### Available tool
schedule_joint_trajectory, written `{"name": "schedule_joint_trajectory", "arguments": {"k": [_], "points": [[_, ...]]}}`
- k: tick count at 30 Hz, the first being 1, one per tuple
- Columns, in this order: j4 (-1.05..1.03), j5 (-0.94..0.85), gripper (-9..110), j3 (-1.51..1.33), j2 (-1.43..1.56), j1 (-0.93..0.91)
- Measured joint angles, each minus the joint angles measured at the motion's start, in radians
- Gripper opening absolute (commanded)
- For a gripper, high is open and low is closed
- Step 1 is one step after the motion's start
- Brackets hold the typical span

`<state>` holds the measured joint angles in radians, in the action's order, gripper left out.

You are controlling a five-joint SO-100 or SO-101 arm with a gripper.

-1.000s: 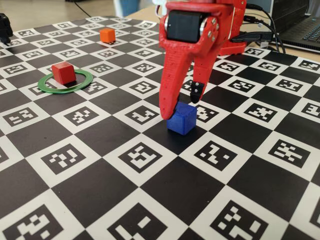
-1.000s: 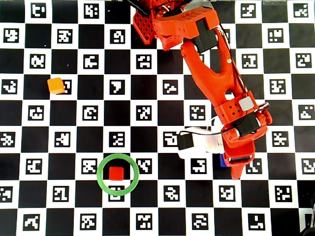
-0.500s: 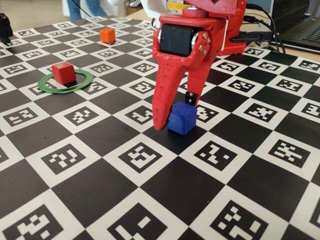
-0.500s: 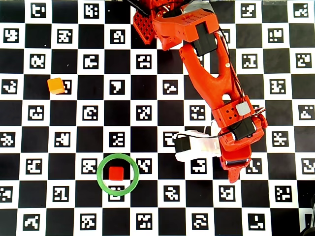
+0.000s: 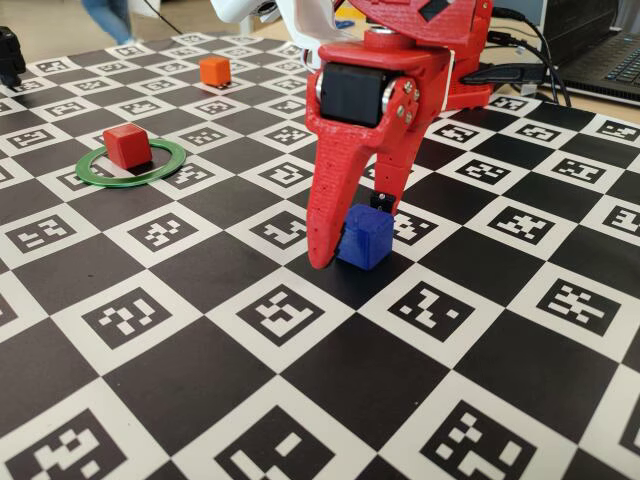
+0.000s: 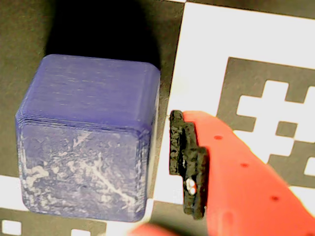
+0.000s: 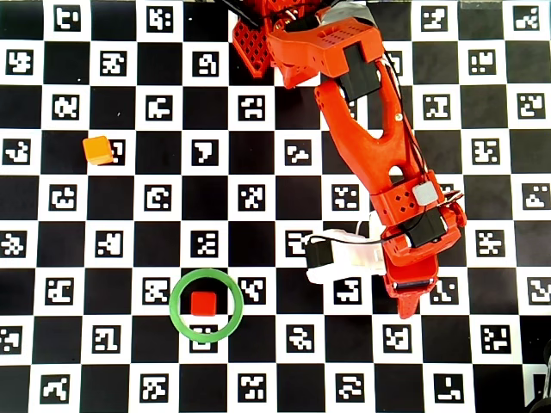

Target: Grab the red cube then put it in the green circle then put the blue cube on top and finally the orange cube on top

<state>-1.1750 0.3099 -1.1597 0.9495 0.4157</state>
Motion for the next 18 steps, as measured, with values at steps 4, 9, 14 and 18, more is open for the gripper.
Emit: {"name": "schedule_joint_trajectory", "arguments": {"k": [4, 9, 14, 18], "points": [[0.006, 0.0, 29, 0.0, 0.0, 0.0], [0.008, 0.0, 18, 0.0, 0.0, 0.0], [0.015, 0.006, 7, 0.0, 0.0, 0.0], [0.015, 0.006, 4, 0.0, 0.0, 0.0]]}}
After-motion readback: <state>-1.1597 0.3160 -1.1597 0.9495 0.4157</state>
